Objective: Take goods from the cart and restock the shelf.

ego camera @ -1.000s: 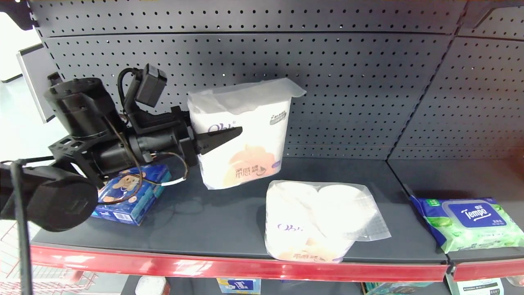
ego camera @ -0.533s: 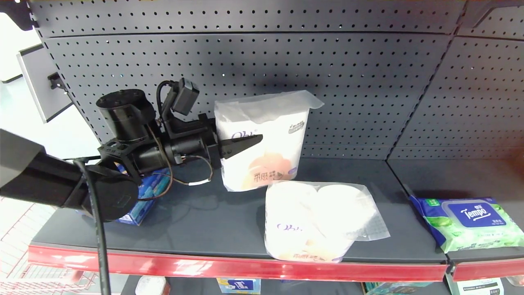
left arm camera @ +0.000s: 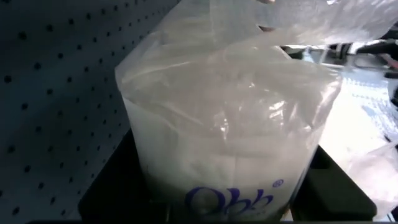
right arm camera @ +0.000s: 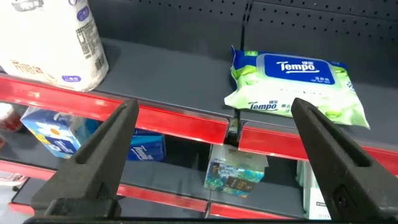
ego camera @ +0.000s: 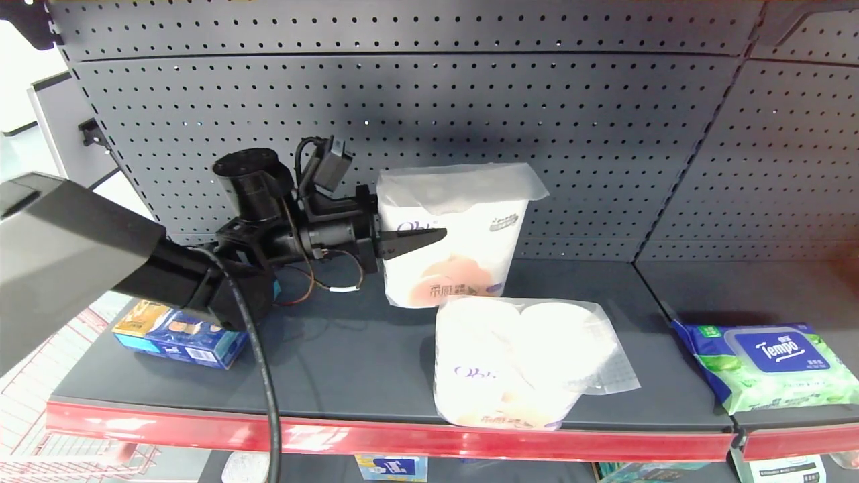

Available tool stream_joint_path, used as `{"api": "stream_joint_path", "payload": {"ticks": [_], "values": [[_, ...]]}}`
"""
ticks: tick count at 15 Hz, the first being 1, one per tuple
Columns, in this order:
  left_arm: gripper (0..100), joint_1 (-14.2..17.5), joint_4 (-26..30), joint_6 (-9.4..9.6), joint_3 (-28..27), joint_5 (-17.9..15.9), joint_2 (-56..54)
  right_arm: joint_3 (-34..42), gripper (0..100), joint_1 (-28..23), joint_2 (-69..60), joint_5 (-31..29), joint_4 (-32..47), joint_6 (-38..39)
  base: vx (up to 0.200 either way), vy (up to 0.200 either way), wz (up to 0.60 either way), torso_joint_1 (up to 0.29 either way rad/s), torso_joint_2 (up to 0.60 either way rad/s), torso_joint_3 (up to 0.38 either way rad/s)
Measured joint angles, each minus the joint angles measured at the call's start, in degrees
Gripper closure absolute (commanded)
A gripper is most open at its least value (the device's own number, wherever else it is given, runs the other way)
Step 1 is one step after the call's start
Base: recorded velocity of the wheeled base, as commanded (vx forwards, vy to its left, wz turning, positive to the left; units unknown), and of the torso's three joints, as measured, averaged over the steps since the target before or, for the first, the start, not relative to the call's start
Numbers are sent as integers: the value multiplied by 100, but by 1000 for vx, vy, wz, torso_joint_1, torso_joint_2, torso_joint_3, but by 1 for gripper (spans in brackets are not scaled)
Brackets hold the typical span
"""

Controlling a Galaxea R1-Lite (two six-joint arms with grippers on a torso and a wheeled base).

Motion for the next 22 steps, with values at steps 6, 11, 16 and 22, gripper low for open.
{"api": "stream_joint_path", "payload": {"ticks": [6, 11, 16, 22], "values": [[100, 74, -222, -104, -1251, -1248, 1125, 2, 0, 0, -17, -12, 2, -121, 0, 0, 0, 0, 0, 0], [100, -90, -229, -345, -1718, -1345, 1630, 158, 0, 0, -17, -9, -28, -272, 0, 0, 0, 0, 0, 0], [100, -394, -224, -575, -2481, -1108, 2121, 180, 0, -2, -17, -9, -38, -316, 0, 0, 0, 0, 0, 0], [100, -450, -227, -811, -2669, -1174, 2386, 180, 0, 0, -16, -9, -39, -315, 0, 0, 0, 0, 0, 0]]}}
